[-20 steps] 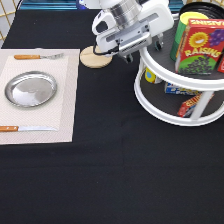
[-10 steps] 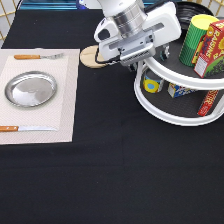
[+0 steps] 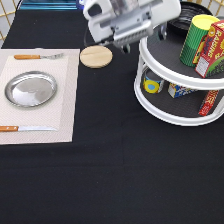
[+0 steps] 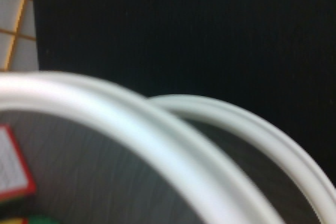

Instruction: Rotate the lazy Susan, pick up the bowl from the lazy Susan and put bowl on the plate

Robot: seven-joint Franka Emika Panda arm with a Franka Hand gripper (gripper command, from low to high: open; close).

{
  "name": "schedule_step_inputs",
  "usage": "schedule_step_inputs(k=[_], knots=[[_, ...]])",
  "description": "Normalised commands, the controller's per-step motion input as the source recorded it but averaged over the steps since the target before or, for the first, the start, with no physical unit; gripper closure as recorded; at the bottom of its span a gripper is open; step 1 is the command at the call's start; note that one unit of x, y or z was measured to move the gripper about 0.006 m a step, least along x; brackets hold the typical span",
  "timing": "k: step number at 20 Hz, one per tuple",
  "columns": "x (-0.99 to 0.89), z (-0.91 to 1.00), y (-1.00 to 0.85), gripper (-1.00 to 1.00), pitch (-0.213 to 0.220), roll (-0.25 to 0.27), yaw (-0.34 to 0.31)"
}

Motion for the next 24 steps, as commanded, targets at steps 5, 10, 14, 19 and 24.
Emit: schedule_step_inputs(k=[5,10,14,19,24], knots=[[-1.00,-0.05,0.07,-1.00,0.000,-0.089,0.048],[-0.83,-0.26,0.24,-1.00,0.000,-0.085,0.038],[-0.36,-0.20,0.26,-1.00,0.000,-0.075,0.039],[-0.12,-0.32,0.22,-1.00,0.000,-0.067,0.018],[-0.05,-0.23,0.00,-1.00,0.000,-0.036,0.011]])
